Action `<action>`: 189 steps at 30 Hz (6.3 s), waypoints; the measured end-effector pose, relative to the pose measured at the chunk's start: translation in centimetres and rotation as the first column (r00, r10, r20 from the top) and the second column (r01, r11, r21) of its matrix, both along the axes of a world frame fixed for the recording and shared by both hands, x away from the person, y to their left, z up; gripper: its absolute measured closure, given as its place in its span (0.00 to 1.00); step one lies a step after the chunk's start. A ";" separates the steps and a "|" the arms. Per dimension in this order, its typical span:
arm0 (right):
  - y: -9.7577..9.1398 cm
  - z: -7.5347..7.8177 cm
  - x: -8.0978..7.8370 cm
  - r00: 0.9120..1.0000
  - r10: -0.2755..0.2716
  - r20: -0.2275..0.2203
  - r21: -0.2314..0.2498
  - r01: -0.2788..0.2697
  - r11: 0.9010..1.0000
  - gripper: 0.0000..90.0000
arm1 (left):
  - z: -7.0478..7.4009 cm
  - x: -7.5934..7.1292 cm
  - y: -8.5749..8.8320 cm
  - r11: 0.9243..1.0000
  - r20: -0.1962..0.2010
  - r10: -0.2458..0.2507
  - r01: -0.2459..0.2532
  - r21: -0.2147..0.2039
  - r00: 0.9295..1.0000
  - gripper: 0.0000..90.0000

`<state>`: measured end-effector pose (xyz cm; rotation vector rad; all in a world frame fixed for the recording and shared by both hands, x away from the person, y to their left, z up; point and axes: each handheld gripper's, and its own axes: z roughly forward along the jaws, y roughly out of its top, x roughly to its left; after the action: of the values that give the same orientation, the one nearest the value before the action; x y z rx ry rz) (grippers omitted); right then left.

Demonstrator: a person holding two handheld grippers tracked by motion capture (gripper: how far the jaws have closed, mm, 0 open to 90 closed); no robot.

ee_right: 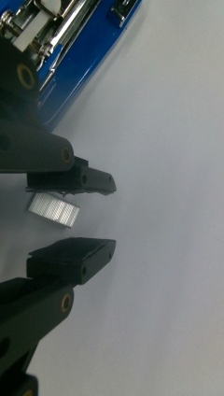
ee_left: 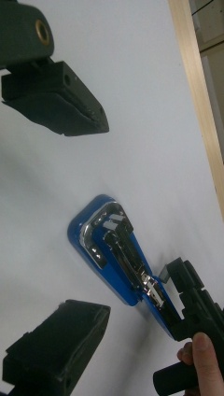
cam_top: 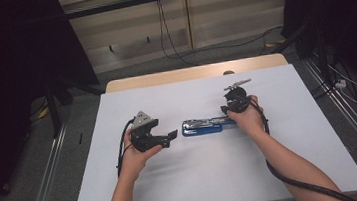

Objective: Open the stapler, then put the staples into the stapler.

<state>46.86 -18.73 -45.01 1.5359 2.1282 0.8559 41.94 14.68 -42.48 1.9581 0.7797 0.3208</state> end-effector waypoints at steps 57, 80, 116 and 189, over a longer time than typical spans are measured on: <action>1.2 0.7 1.4 0.998 0.068 -0.009 0.005 -0.068 0.998 0.90 | 0.2 0.1 0.2 1.000 0.020 0.006 -0.007 0.005 1.000 0.13; 0.7 4.1 -4.8 0.965 0.257 0.046 0.098 -0.260 0.961 0.90 | 0.5 -0.1 0.3 1.000 0.026 0.009 -0.010 0.008 1.000 0.13; -0.4 0.1 -10.5 0.937 0.351 0.009 0.048 -0.351 0.935 0.77 | 0.3 -0.5 0.6 0.999 0.021 0.012 -0.012 0.037 1.000 0.12; 0.4 4.2 -6.8 0.815 0.573 0.083 0.060 -0.578 0.814 0.88 | 0.3 -0.8 1.5 0.999 0.002 0.033 -0.033 0.017 0.999 0.12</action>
<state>40.08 -18.35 -40.85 0.8618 2.5810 1.1746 41.11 16.23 -42.13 1.9624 0.8117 0.3498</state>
